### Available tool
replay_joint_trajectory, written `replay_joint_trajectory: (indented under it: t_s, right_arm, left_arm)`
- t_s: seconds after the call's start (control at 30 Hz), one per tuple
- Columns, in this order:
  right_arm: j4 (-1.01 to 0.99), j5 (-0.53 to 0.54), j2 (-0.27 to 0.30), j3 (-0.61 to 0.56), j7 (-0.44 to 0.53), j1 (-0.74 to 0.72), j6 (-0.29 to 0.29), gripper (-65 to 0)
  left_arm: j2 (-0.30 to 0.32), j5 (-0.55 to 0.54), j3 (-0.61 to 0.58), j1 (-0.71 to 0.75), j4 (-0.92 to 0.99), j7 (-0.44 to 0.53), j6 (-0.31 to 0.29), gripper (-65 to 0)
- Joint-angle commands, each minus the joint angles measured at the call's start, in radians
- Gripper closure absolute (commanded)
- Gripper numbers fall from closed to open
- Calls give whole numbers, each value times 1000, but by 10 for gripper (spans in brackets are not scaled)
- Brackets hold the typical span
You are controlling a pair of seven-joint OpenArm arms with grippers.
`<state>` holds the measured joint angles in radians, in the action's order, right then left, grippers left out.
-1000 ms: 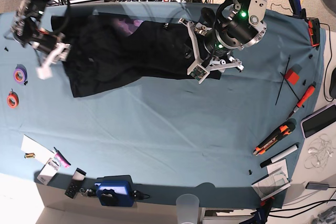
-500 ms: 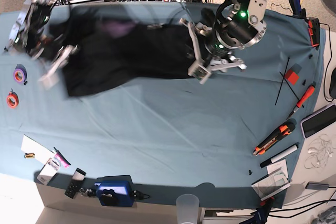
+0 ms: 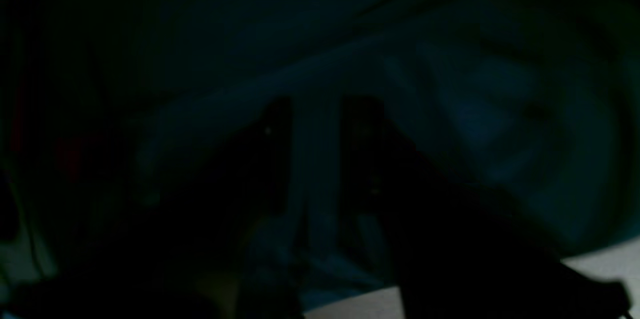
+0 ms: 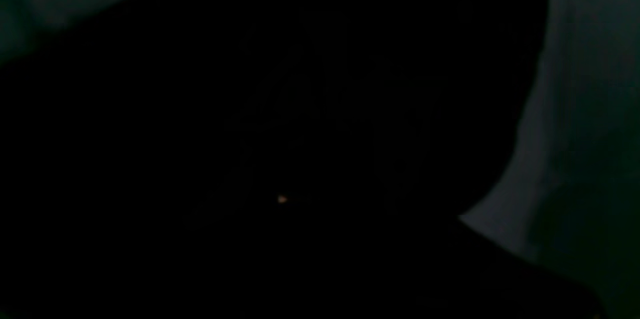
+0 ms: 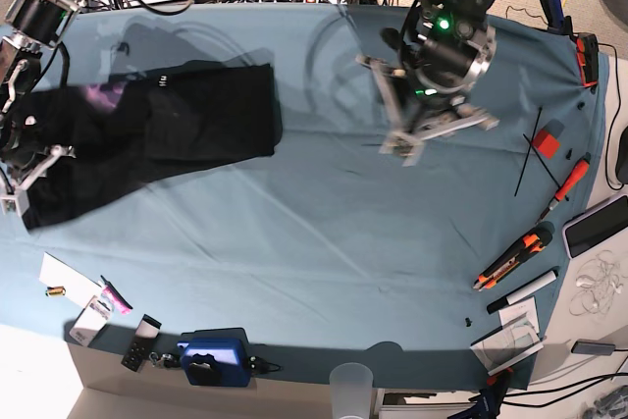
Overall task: Layout the t-shirt on the table in an organized manner, then fold the t-shirt properly
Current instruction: 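Lift the folded shirt with the right gripper and drag it toward the left gripper, then lower the shirt bundle with the right gripper and move the left gripper over it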
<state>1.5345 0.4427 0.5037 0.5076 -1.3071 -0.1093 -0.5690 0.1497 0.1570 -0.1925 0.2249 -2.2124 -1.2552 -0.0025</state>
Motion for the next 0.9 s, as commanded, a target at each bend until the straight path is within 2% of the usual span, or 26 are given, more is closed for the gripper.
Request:
replay_joint_trajectory:
  t_s: [0.0, 0.13, 0.23, 0.33, 0.43, 0.57, 0.73, 0.87]
  right_arm:
    - [56, 16, 9, 4, 17, -5, -6, 0]
    - [269, 58, -73, 4, -3, 63, -22, 0]
    - [414, 148, -124, 4, -66, 110, -40, 0]
    - [489, 216, -159, 4, -66, 171, -55, 0]
    - [530, 265, -197, 0, -66, 217, -57, 0]
    - [555, 267, -218, -61, -67, 245, -82, 0]
    - [554, 263, -218, -221, -62, 245, -85, 0]
    - [554, 159, -219, -343, -27, 245, -78, 0]
  left_arm:
    - [0, 15, 33, -3, -17, 15, 11, -112]
    - [0, -1, 182, 0, -17, 15, 37, -48]
    - [0, -65, 282, 0, -16, 18, 35, -45]
    - [0, -117, 347, 6, -13, 18, 28, -45]
    - [1, -116, 397, 24, -13, 18, 29, -45]
    - [0, -117, 472, 39, -13, 26, 28, -45]
    - [1, -129, 545, 41, -13, 27, 28, -45]
    - [1, -174, 556, 41, -13, 26, 28, -45]
